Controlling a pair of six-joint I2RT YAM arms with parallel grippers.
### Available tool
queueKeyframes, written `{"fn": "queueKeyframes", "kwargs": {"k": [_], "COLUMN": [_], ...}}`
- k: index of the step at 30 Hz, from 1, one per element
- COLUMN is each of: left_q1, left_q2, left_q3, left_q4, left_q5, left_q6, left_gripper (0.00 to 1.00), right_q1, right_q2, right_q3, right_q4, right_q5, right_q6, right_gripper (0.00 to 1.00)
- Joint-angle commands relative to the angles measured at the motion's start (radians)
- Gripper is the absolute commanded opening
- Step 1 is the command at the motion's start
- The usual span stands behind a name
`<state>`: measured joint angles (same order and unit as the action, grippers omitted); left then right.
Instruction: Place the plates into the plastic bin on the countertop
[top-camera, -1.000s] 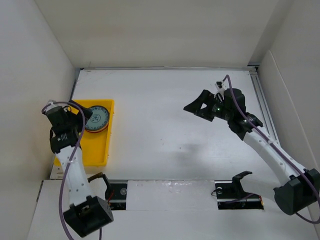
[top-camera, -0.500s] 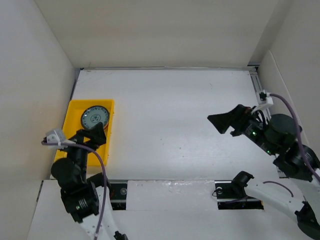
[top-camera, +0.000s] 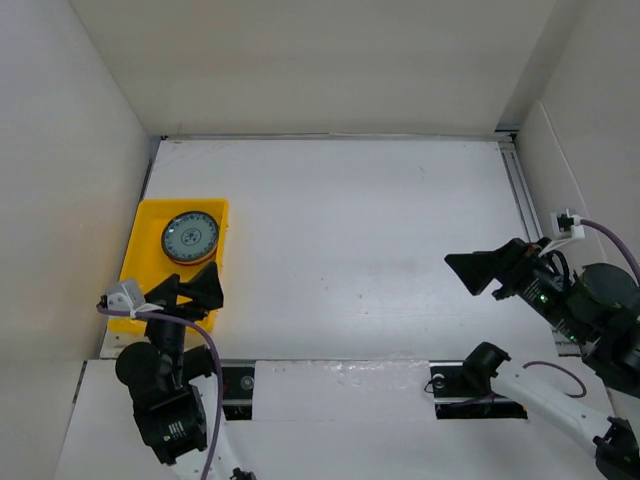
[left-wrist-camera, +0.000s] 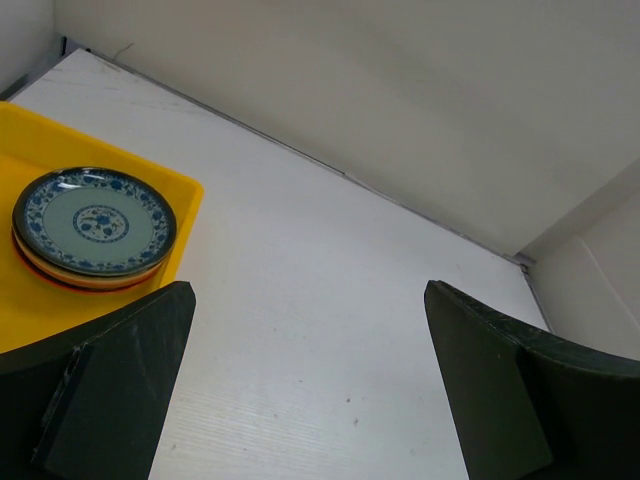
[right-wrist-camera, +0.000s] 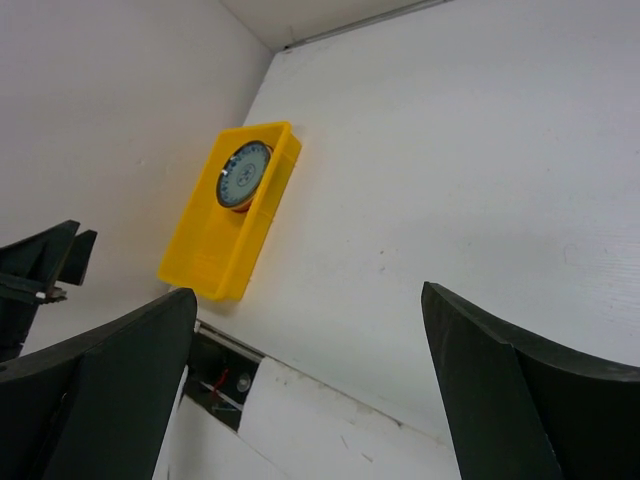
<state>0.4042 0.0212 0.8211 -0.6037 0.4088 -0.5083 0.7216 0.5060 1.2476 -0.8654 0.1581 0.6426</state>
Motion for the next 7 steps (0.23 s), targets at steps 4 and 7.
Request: {"fn": "queueKeyframes", "kwargs": {"k": [4,7], "left_q1": [-0.021,-0.021], "left_q2": [-0.027,-0.027], "left_q3": [-0.013,-0.013], "left_q4": [0.027,0.027], "left_q5": [0.005,-0.007], "left_q6": [0.019,0.019], "left_gripper": [1.00,1.00], "right_q1": [0.009,0.009], "right_q2": [-0.038,-0.061], "right_q3": [-0.049,-0.077], "right_q4": [-0.050,-0.050], "right_q5": [0.049,0.049], "right_q6": [0.005,0.029], "right_gripper": [1.00,1.00]}}
